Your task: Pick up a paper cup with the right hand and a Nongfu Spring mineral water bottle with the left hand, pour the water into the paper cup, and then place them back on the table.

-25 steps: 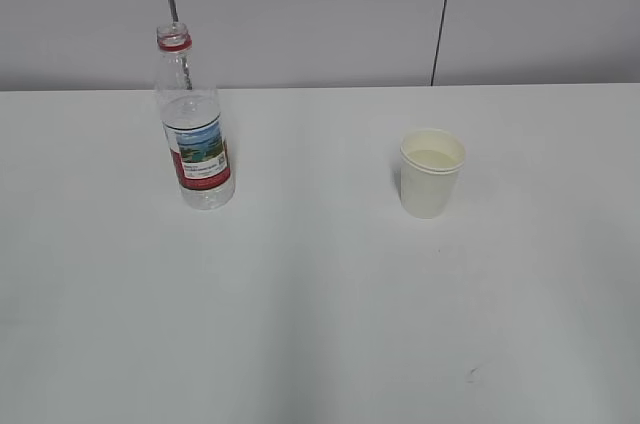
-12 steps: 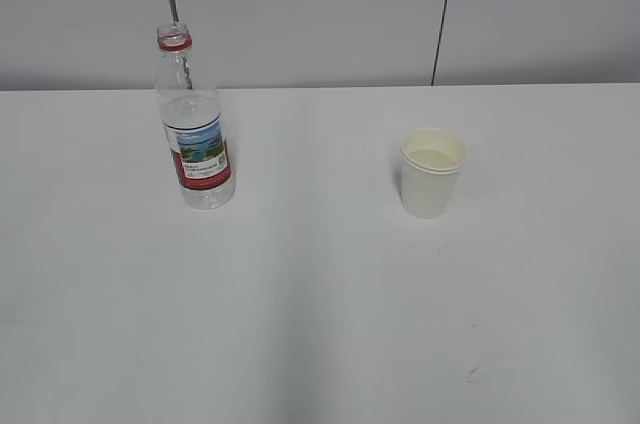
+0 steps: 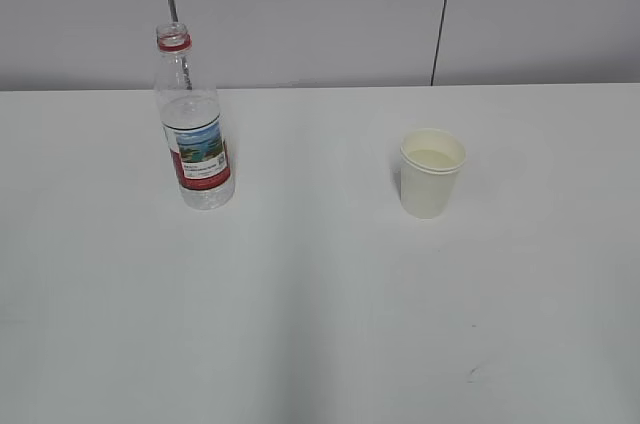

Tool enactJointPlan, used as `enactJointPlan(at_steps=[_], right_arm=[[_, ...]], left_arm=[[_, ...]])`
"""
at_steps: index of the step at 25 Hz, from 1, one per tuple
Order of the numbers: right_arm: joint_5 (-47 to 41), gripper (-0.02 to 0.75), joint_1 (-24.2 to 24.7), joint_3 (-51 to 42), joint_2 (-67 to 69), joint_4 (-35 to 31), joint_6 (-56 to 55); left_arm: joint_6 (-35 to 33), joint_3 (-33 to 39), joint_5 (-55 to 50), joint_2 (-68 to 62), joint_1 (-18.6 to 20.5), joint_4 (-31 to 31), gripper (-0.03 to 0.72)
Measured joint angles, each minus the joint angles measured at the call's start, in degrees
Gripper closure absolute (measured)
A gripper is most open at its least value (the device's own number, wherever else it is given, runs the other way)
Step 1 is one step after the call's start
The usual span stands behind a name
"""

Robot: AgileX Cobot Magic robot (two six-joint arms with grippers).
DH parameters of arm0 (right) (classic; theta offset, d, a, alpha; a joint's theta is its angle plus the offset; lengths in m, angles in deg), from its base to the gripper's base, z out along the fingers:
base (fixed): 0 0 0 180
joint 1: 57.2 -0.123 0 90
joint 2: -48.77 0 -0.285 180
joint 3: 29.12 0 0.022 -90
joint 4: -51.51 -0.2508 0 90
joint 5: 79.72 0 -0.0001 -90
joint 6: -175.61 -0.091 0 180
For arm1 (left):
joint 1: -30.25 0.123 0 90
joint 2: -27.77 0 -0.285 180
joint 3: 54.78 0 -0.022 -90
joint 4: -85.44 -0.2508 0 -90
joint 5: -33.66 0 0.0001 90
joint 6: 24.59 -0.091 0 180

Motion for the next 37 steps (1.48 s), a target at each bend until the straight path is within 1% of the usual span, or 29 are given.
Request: enactJointPlan(at_steps=[3, 6, 14, 37], right_arm=[[0.0, 0.147, 3.14, 0.0, 0.0, -0.47, 0.13], [0.0, 0.147, 4.58, 0.0, 0.0, -0.99, 1.16], [0.08, 0.147, 4.69, 0.0, 0.0, -1.5, 4.74], [0.13, 0.147, 4.69, 0.0, 0.0, -1.5, 5.06]], left_arm=[[0.0, 0.0, 0.0, 0.0, 0.0, 0.0, 0.197], [0.0, 0.0, 0.0, 0.0, 0.0, 0.0, 0.197], [0.0, 0.0, 0.0, 0.0, 0.0, 0.0, 0.197], [0.0, 0.0, 0.0, 0.0, 0.0, 0.0, 0.197]])
